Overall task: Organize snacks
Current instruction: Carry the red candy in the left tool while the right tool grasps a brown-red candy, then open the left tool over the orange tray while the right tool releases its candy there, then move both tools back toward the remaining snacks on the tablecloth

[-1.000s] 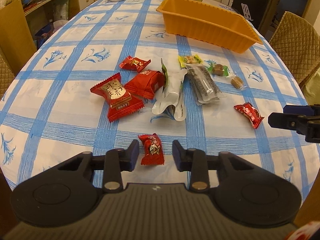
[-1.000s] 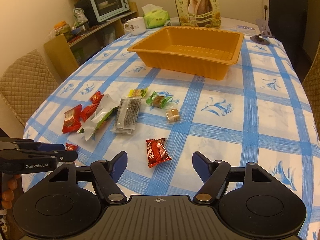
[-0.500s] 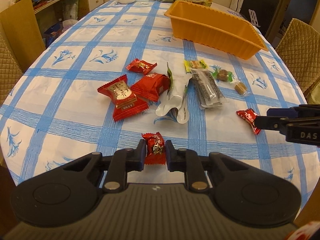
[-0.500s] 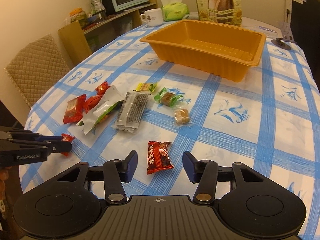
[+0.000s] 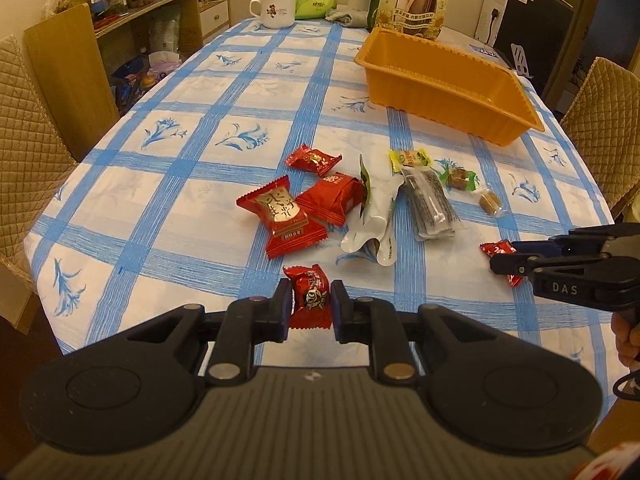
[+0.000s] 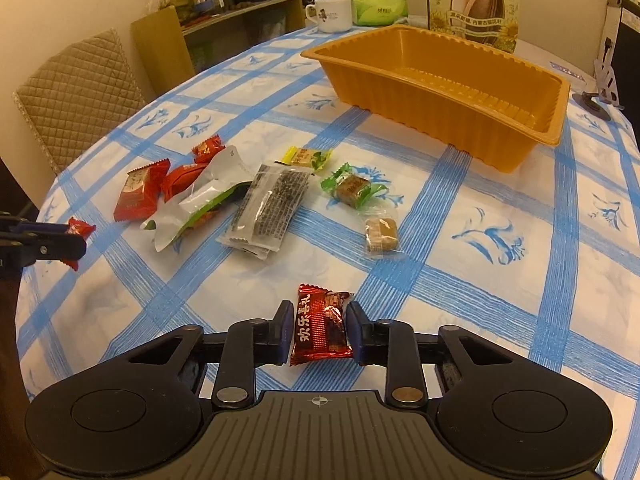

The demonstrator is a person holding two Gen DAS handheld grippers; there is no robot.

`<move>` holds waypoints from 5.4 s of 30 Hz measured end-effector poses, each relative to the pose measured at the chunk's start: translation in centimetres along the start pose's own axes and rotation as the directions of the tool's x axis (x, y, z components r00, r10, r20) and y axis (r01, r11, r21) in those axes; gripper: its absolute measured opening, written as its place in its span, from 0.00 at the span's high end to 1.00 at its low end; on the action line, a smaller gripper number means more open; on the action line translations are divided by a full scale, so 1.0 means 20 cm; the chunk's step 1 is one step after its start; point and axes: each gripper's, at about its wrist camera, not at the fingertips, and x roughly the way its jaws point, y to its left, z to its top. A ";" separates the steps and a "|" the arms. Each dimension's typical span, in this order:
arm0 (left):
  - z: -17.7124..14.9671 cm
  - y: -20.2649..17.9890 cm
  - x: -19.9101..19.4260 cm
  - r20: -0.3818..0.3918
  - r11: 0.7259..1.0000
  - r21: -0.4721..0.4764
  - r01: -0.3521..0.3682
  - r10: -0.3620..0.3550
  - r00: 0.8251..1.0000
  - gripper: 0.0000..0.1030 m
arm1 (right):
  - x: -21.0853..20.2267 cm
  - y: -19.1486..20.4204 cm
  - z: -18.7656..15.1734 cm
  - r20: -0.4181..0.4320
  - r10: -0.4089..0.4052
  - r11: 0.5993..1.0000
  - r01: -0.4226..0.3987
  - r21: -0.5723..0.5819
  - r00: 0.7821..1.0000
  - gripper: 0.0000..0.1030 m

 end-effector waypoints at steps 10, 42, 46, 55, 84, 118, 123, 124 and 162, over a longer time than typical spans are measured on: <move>0.22 0.00 0.05 0.015 0.989 0.125 0.082 -0.085 0.996 0.82 | -0.16 -0.06 0.08 0.062 -0.026 0.987 0.015 0.160 0.998 0.75; 1.34 -0.53 0.77 -0.012 0.821 0.446 0.356 -0.392 0.920 0.82 | -0.03 -0.61 0.81 0.196 -0.239 0.840 0.101 0.533 0.951 0.75; 1.36 -0.57 0.86 -0.042 0.820 0.444 0.360 -0.383 0.923 0.82 | 0.08 -0.67 0.83 0.153 -0.245 0.833 0.127 0.539 0.957 0.75; 1.37 -0.62 1.00 -0.093 0.828 0.426 0.363 -0.359 0.929 0.82 | 0.19 -0.75 0.84 0.108 -0.248 0.818 0.148 0.556 0.963 0.75; 1.43 -0.56 0.99 -0.067 0.841 0.402 0.361 -0.366 0.928 0.36 | 0.16 -0.79 0.91 0.168 -0.283 0.796 0.133 0.590 0.944 0.32; 1.12 -0.23 0.12 0.133 0.892 0.287 0.350 -0.399 0.907 0.17 | -0.51 -0.34 0.70 0.322 -0.256 0.876 0.078 0.476 0.911 0.14; 0.99 -0.18 -0.01 0.161 0.905 0.272 0.328 -0.378 0.912 0.17 | -0.58 -0.20 0.62 0.306 -0.230 0.908 0.091 0.409 0.924 0.14; 0.96 -0.17 -0.03 0.162 0.906 0.269 0.327 -0.377 0.912 0.17 | -0.59 -0.18 0.61 0.304 -0.222 0.912 0.088 0.401 0.926 0.14; 0.28 0.19 0.01 -0.005 0.964 0.173 0.200 -0.202 0.979 0.24 | -0.31 0.16 0.09 0.046 -0.095 0.941 0.075 0.331 0.994 0.14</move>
